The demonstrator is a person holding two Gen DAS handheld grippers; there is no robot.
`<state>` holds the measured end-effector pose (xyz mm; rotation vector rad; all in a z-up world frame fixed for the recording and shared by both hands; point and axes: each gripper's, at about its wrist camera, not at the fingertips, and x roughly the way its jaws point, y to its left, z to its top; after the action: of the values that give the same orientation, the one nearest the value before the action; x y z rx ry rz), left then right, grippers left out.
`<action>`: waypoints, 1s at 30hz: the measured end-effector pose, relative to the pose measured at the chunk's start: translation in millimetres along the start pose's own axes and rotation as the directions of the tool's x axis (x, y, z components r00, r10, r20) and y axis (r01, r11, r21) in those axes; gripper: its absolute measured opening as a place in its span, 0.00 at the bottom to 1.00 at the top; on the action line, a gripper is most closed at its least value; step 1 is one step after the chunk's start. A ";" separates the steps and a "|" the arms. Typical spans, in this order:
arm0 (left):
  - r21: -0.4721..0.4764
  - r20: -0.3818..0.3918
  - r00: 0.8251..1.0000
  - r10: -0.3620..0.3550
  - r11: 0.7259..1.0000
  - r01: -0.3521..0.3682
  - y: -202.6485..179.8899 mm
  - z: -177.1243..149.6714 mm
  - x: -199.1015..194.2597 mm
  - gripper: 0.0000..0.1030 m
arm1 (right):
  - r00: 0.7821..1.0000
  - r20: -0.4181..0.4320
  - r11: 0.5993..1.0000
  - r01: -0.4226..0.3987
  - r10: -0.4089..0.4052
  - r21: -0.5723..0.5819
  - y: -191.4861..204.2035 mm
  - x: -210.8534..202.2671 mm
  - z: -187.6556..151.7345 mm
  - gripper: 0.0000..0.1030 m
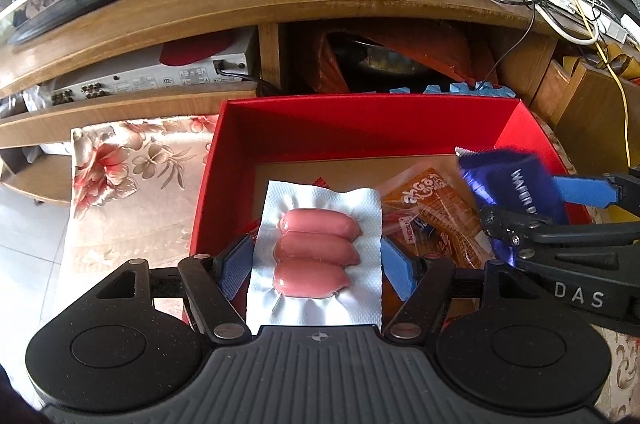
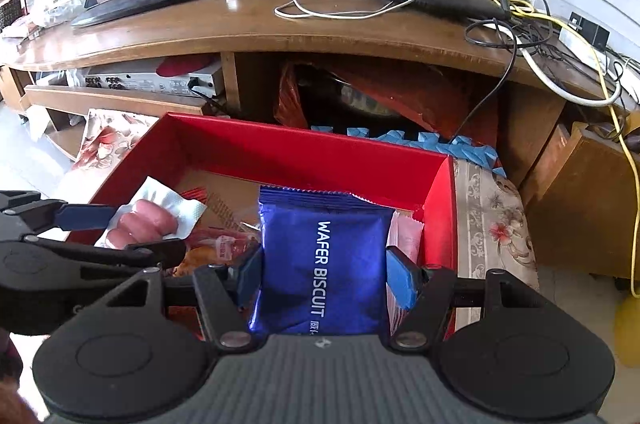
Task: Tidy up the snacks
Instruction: 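Lower both packs into the red box and open both grippers, then grasp the gold packet with the left gripper while the right approaches the round bun pack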
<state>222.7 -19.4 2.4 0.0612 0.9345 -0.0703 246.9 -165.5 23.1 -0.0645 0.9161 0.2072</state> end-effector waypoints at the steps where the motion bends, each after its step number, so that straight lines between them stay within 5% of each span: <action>1: 0.001 0.002 1.000 0.000 1.000 0.000 0.0 0.2 -0.7 0.73 | 1.000 0.000 1.000 0.004 -0.004 -0.007 0.6 0.0 -0.3 0.60; 30: 0.036 0.076 0.996 -0.037 0.999 0.034 -2.2 -14.8 -48.0 0.83 | 0.995 0.067 0.997 0.074 -0.072 -0.033 7.6 -40.1 -10.5 0.64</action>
<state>182.3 -18.7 32.2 0.0734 0.8581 -0.1214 213.5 -165.6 48.8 -0.1226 0.8429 0.1566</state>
